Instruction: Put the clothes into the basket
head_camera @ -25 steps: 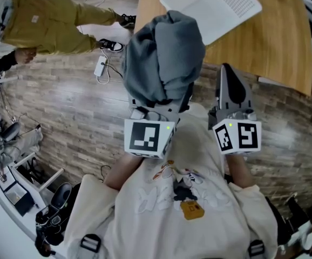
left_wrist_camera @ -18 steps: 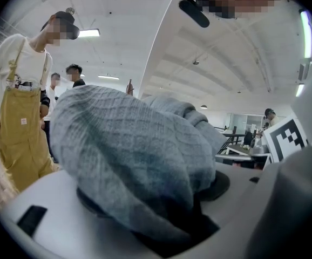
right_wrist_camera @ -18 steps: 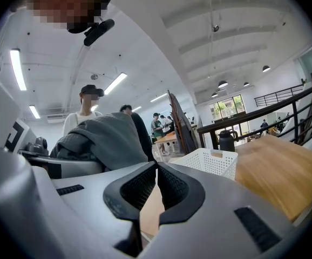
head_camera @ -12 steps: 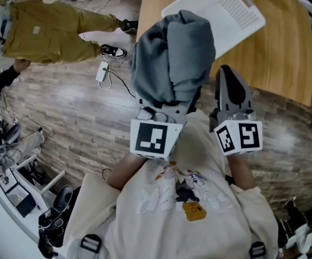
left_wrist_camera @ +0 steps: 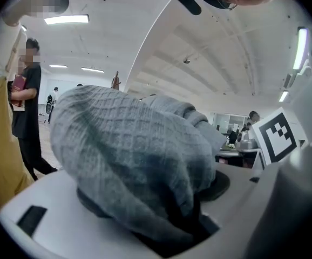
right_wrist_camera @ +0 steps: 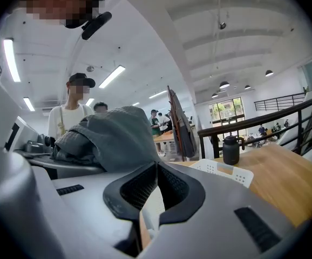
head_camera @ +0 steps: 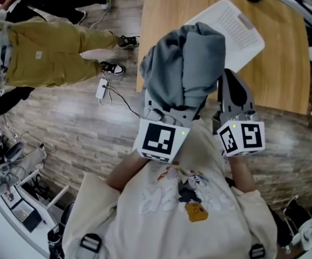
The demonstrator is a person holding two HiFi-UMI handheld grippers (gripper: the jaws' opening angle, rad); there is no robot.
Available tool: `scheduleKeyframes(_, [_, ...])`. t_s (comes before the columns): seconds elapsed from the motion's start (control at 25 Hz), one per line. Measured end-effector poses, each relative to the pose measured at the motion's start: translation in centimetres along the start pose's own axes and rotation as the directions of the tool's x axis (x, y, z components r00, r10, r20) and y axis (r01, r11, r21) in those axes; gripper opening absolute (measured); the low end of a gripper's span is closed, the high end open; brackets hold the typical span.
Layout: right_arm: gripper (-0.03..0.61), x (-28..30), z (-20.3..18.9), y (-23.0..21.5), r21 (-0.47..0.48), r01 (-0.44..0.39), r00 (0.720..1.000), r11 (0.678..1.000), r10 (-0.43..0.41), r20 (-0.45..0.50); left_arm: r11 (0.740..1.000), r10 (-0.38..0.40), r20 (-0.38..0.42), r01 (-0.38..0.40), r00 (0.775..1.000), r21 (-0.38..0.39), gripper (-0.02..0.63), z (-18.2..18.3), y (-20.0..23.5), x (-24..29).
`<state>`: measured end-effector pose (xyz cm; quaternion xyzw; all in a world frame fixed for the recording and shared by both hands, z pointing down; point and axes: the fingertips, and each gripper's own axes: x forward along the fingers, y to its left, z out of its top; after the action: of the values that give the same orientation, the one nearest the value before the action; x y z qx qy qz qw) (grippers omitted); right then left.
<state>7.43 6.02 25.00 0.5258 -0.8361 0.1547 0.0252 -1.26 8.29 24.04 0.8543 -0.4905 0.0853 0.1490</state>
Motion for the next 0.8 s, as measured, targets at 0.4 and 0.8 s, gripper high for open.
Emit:
scheduleKeyframes(0.4, [0.026, 4.8, 1.8, -1.2, 0.009, 0.124, 0.992, 0.992, -0.124, 0.012, 0.989, -0.145, -0.024, 0.145, 0.989, 0.008, 0.342, 2.4, 3.8, 4.8])
scheduleKeyframes(0.8, [0.026, 4.9, 1.0, -2.6, 0.008, 0.235, 0.972, 0.972, -0.235, -0.007, 0.958, -0.284, -0.068, 0.285, 0.956, 0.013, 0.342, 2.5, 2.6, 7.7])
